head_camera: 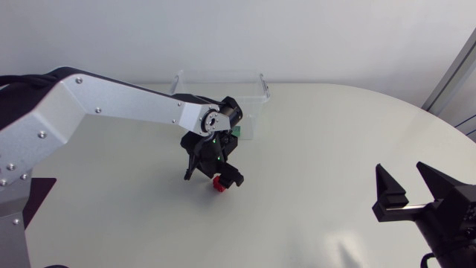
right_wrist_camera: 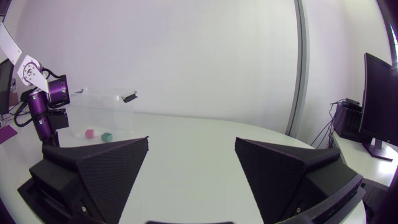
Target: Place the duplo bricks in the container
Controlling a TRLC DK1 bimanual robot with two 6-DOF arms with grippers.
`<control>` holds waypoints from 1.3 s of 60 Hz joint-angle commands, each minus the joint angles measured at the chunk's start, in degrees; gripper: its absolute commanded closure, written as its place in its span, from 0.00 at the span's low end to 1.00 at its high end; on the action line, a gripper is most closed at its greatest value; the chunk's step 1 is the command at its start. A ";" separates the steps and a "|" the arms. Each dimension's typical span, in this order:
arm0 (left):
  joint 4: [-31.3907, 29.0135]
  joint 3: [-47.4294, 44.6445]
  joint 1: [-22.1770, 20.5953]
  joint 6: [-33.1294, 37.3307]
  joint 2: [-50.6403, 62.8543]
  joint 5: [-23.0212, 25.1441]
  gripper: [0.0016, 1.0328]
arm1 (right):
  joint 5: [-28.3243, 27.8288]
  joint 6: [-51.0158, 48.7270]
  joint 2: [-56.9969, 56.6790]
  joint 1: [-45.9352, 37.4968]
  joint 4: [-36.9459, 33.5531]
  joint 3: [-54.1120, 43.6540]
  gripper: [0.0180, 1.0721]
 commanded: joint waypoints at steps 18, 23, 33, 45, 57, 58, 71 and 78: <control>-1.51 1.35 -0.24 -1.32 2.07 0.27 0.71 | -0.26 -0.01 -0.47 0.45 0.71 -1.17 0.04; -1.60 1.17 -0.33 -1.14 2.24 0.36 0.71 | -0.26 -0.01 -0.47 0.45 0.71 -1.17 0.04; -1.60 1.26 -0.24 -1.32 1.98 0.36 0.71 | -0.26 -0.01 -0.47 0.45 0.71 -1.17 0.04; -1.25 1.26 -0.24 -0.79 0.40 0.36 0.71 | -0.26 -0.01 -0.47 0.45 0.71 -1.17 0.04; -1.07 1.26 1.60 -0.62 -2.85 0.36 0.71 | -0.26 -0.01 -0.47 0.45 0.71 -1.17 0.04; -1.07 1.26 1.87 -0.62 -3.29 0.36 0.71 | -0.26 -0.01 -0.47 0.45 0.71 -1.17 0.04; -1.33 2.84 3.18 0.35 -6.98 0.27 0.71 | -0.26 -0.01 -0.47 0.45 0.71 -1.17 0.04; -1.68 4.16 3.45 0.79 -9.01 0.27 0.71 | -0.26 -0.01 -0.47 0.45 0.71 -1.17 0.04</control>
